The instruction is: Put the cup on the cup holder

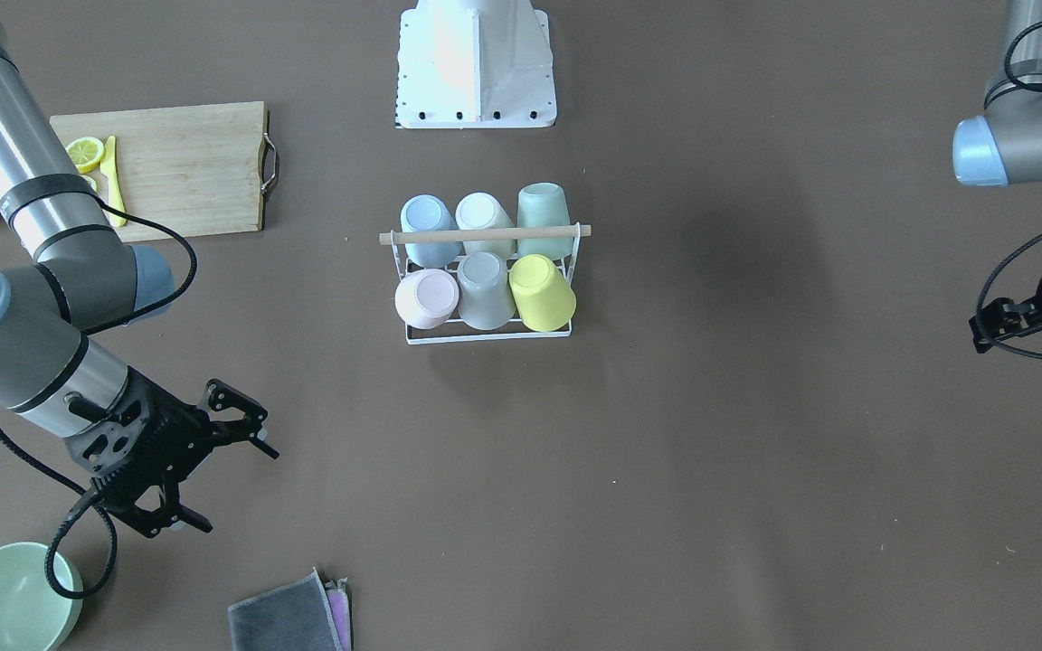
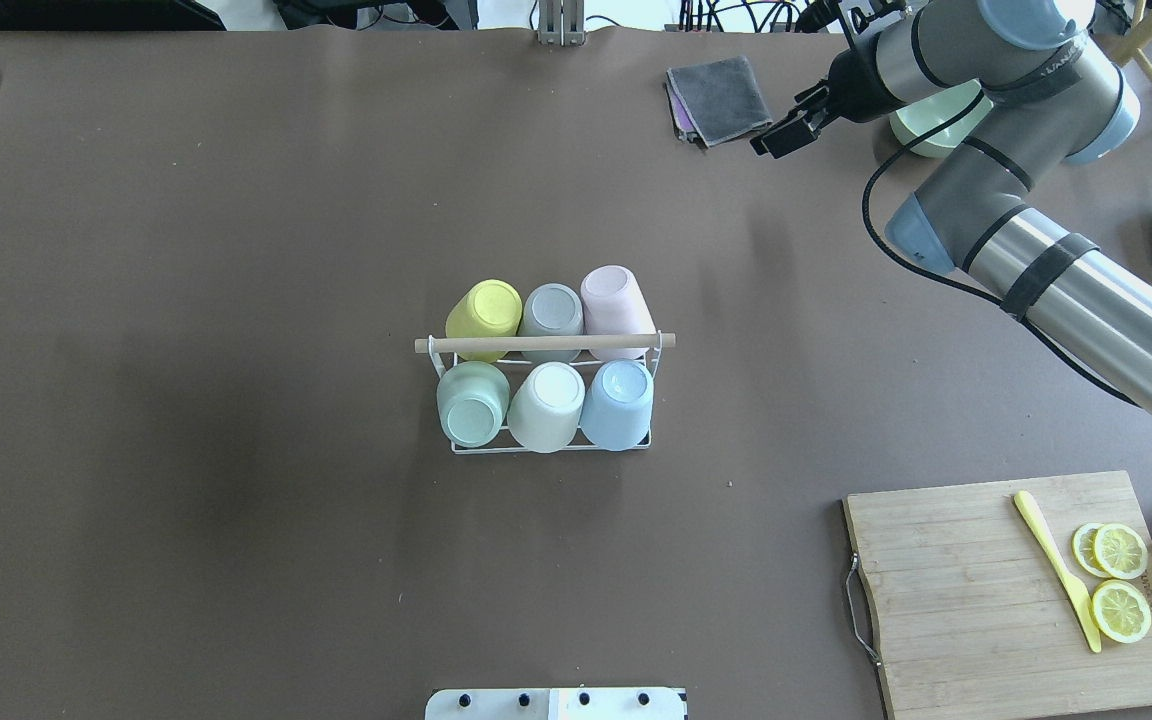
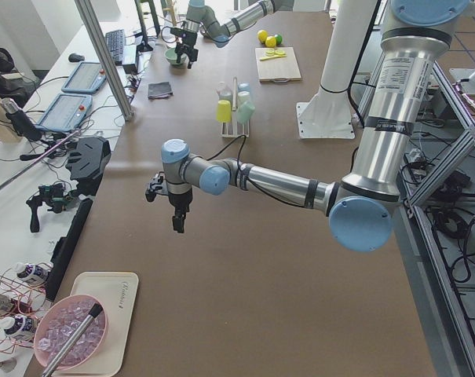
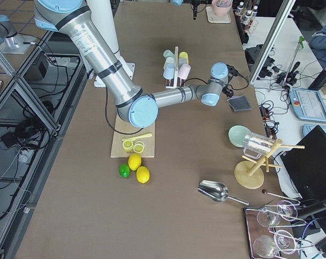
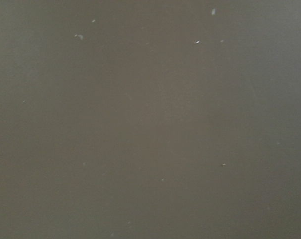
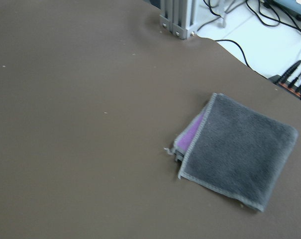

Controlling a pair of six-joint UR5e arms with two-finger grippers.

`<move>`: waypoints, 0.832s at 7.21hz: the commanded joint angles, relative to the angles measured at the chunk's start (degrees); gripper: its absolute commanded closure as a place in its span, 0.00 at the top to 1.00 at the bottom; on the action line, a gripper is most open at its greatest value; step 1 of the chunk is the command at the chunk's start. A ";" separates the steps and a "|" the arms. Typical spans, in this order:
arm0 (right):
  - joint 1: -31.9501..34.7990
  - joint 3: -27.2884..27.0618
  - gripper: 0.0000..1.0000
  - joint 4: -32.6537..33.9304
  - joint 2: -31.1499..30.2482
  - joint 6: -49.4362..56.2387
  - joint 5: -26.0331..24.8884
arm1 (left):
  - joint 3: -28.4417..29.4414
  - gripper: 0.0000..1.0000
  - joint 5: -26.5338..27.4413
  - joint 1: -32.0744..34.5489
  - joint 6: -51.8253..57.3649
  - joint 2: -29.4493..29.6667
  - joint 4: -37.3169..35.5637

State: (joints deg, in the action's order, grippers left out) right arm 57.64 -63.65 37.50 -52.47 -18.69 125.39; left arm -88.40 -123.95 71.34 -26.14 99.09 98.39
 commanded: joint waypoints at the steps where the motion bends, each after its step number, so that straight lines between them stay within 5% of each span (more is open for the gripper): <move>1: 4.73 -3.56 1.00 10.78 -2.53 -0.38 4.49 | 0.07 0.98 -11.26 11.04 0.12 -8.60 0.39; 4: 7.65 -24.35 1.00 39.14 -12.01 -1.00 4.43 | -4.74 0.98 -12.28 14.52 0.12 -16.00 0.22; 6: 12.64 -32.64 1.00 46.08 -22.88 -0.74 0.24 | -7.13 0.98 -12.02 16.71 0.12 -17.79 0.22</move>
State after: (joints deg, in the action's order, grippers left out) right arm 67.15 -91.12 79.79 -68.75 -19.57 128.12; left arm -94.28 -136.11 86.81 -26.02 82.35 98.62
